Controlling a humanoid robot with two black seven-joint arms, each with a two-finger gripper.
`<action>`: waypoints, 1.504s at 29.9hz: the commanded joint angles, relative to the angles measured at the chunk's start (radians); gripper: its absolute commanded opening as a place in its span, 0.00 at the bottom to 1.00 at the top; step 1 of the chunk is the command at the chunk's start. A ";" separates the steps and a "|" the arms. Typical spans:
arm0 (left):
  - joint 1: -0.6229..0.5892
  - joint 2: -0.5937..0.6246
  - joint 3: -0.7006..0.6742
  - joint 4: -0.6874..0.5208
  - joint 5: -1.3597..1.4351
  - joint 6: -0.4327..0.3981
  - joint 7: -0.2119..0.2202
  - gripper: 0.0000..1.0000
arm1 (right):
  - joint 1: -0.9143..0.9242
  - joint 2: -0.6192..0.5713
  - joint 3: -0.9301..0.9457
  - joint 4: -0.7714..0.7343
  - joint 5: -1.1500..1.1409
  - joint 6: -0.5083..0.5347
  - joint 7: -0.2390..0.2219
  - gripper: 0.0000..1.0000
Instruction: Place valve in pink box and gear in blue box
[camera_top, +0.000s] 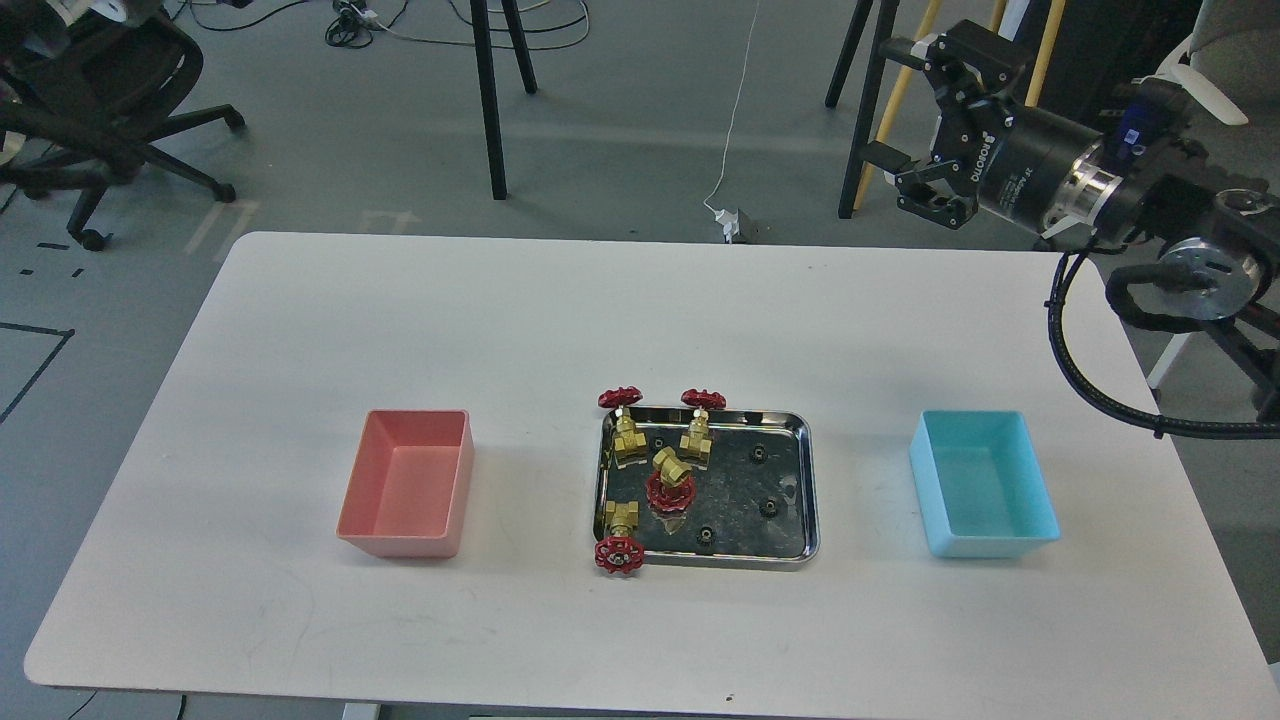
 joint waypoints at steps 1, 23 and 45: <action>0.015 -0.005 -0.003 -0.002 0.000 -0.012 -0.004 1.00 | -0.008 0.002 0.006 0.000 0.001 0.000 0.003 0.99; 0.074 -0.095 -0.110 0.274 0.122 -0.137 -0.084 1.00 | 0.076 -0.012 0.113 -0.042 0.008 -0.014 0.013 0.99; 0.239 -0.195 -0.002 -0.099 1.084 0.084 -0.302 0.97 | 0.143 -0.072 0.095 -0.091 -0.012 0.013 -0.066 0.99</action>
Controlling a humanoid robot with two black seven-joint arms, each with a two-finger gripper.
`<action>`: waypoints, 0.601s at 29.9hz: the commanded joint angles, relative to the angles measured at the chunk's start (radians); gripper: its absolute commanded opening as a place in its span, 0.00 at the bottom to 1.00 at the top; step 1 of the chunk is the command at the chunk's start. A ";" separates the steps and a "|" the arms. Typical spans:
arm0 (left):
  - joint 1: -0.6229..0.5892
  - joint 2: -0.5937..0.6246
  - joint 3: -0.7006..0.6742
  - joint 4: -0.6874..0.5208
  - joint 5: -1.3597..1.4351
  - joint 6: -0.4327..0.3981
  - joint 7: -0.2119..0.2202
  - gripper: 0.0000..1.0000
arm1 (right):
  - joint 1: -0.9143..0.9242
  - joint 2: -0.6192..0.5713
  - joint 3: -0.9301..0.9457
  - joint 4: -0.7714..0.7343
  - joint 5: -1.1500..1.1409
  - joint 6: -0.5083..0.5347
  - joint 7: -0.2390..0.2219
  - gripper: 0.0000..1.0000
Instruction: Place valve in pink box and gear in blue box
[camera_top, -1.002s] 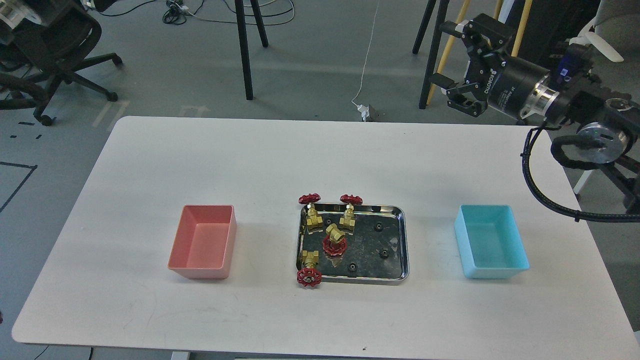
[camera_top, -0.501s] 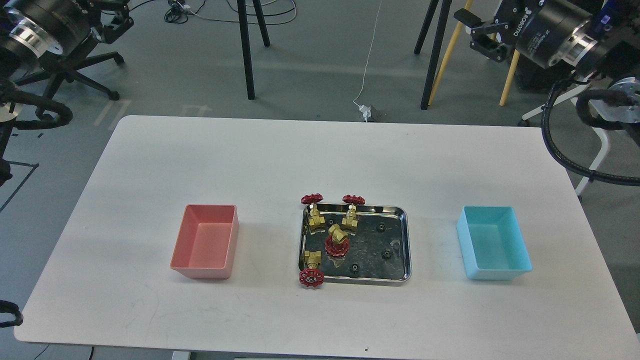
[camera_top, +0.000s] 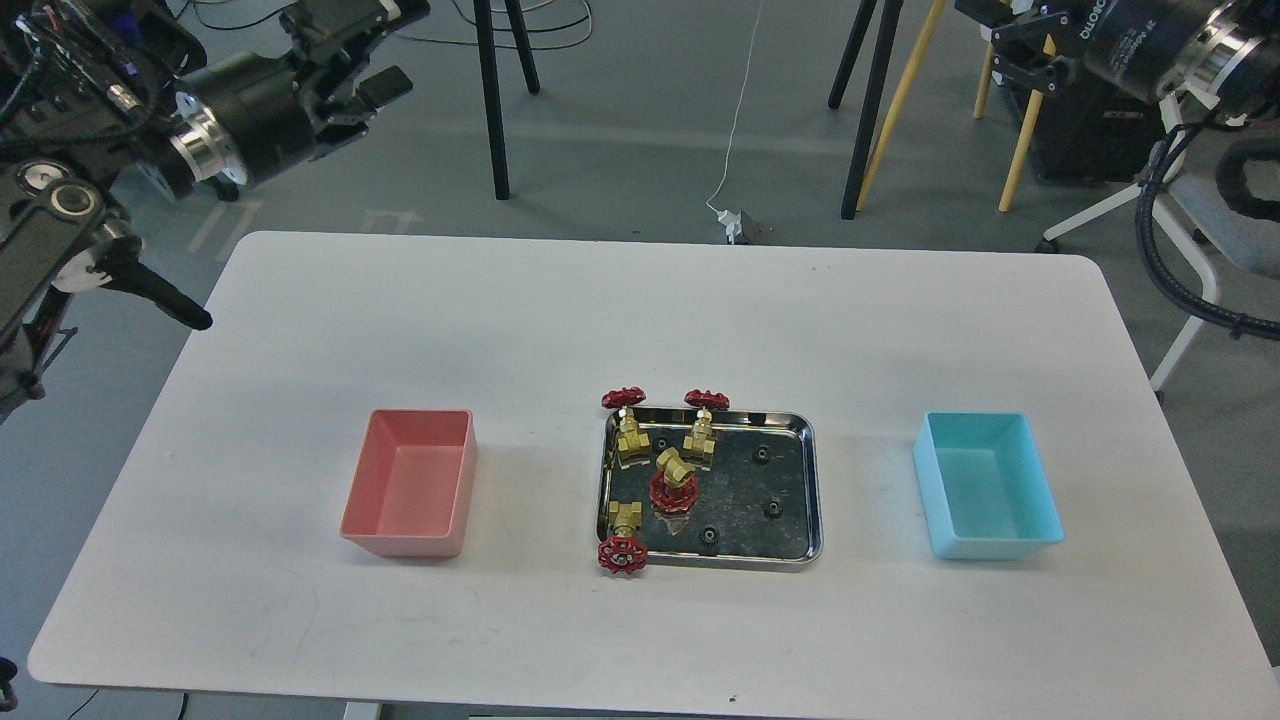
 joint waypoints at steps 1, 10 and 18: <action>0.037 -0.056 0.091 -0.050 0.206 0.215 -0.120 0.97 | 0.002 0.001 0.000 -0.009 -0.005 0.000 -0.004 0.99; 0.086 -0.066 0.550 -0.055 0.485 0.853 -0.208 0.97 | 0.030 -0.002 0.000 -0.025 -0.019 0.000 -0.004 0.99; 0.092 -0.200 0.727 0.098 0.630 0.913 -0.211 0.97 | 0.034 0.001 0.001 -0.055 -0.030 0.000 -0.004 0.99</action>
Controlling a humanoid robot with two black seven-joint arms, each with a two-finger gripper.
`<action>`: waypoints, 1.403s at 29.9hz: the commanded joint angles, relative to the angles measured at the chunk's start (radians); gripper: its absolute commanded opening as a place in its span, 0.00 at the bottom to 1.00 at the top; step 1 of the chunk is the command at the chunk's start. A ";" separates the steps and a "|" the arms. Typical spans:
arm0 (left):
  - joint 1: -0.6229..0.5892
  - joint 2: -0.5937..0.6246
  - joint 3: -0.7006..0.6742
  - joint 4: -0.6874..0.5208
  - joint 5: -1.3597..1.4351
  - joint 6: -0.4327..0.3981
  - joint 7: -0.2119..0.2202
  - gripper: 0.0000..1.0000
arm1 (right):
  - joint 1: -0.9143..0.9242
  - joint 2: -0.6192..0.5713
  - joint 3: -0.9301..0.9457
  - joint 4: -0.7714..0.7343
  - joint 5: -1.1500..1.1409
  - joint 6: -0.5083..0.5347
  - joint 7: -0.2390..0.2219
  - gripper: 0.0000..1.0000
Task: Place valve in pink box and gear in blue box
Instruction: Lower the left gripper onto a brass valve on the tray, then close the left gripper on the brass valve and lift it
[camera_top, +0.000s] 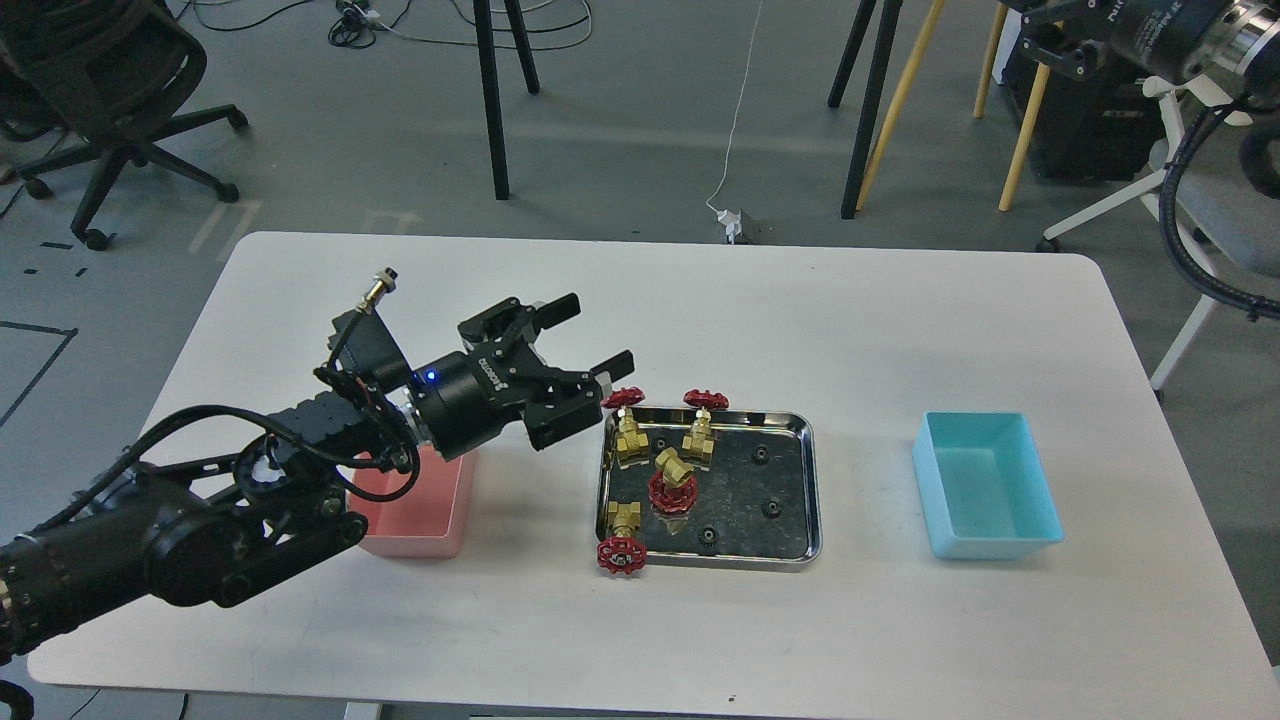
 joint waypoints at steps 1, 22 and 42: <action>0.015 -0.095 0.013 0.086 0.025 0.002 -0.003 0.97 | 0.002 -0.002 0.000 -0.002 0.000 0.000 0.002 0.99; 0.036 -0.439 0.117 0.587 0.152 0.002 0.003 0.97 | -0.011 0.030 -0.031 -0.038 -0.089 0.000 0.002 0.99; 0.036 -0.439 0.158 0.664 0.140 0.002 0.002 0.84 | -0.014 0.030 -0.046 -0.036 -0.088 0.000 0.008 0.99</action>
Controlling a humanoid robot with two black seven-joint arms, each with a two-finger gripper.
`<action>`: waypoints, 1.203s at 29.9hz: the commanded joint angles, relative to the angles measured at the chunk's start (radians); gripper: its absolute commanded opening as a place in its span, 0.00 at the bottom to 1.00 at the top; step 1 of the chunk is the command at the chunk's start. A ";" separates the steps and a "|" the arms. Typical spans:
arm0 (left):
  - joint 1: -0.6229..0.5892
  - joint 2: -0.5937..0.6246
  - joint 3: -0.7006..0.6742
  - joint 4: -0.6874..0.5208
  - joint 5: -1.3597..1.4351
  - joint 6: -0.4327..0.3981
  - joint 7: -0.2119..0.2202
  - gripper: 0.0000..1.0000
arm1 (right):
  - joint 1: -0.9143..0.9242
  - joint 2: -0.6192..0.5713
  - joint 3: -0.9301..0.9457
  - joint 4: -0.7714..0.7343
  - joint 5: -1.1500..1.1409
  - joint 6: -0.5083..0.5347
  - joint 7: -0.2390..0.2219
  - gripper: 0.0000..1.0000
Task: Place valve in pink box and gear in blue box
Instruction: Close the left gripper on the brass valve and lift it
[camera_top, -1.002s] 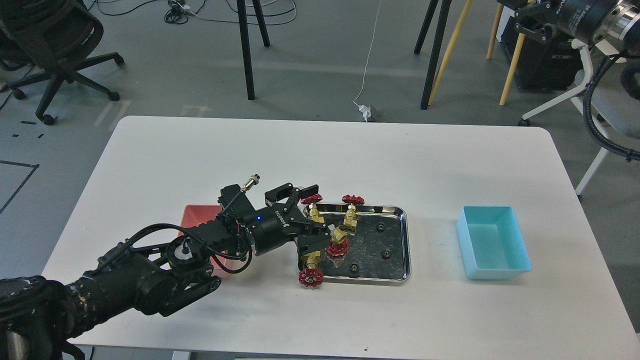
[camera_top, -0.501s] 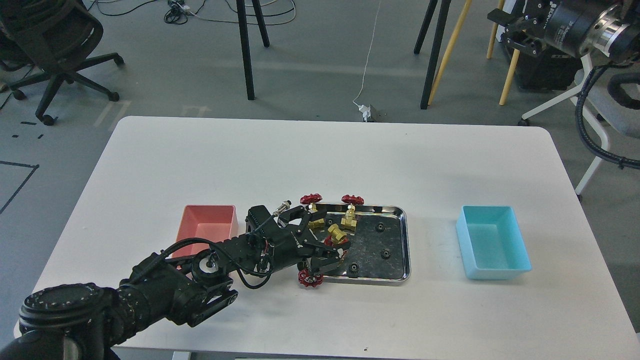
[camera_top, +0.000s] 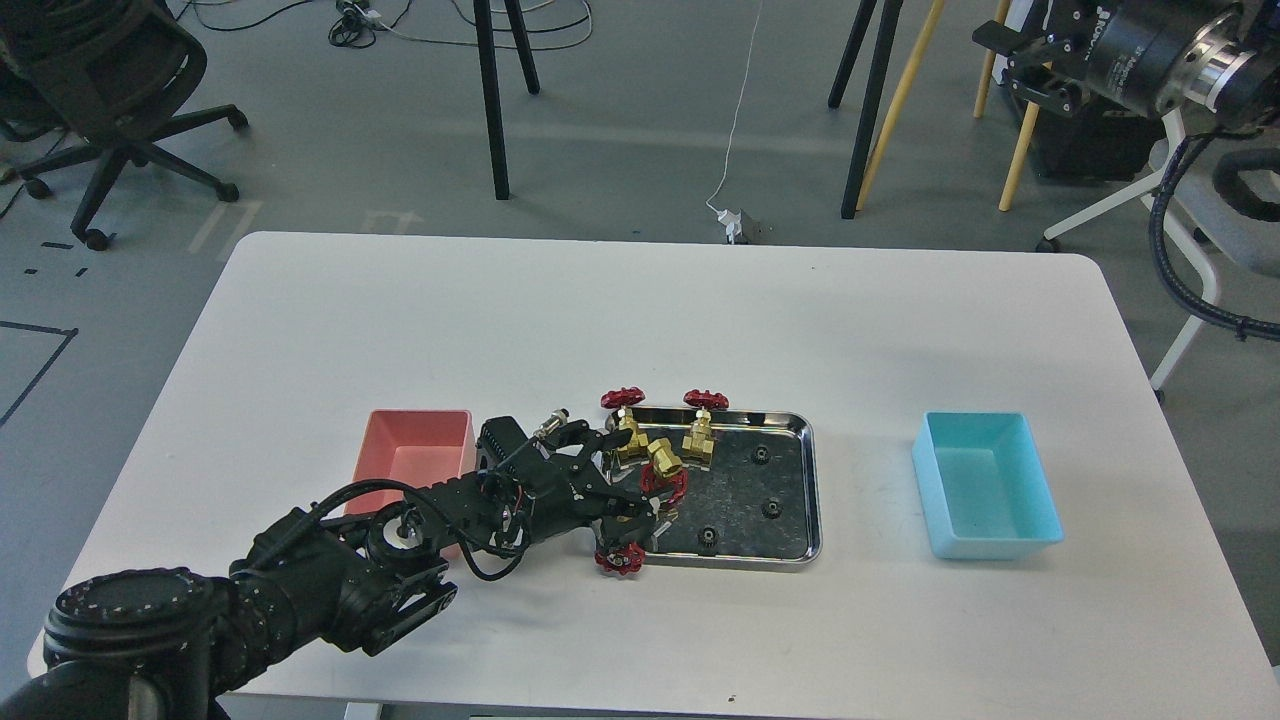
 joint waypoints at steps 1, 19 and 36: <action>-0.004 0.000 -0.001 -0.005 -0.002 0.000 -0.003 0.84 | 0.000 0.000 -0.003 0.001 0.000 0.000 0.000 0.99; -0.015 0.000 -0.001 -0.015 -0.018 0.000 -0.002 0.67 | 0.000 0.000 -0.003 0.002 0.000 0.000 0.000 0.99; -0.013 0.000 0.000 -0.047 -0.015 0.000 -0.003 0.36 | -0.002 0.000 -0.009 0.002 -0.001 0.000 0.000 0.99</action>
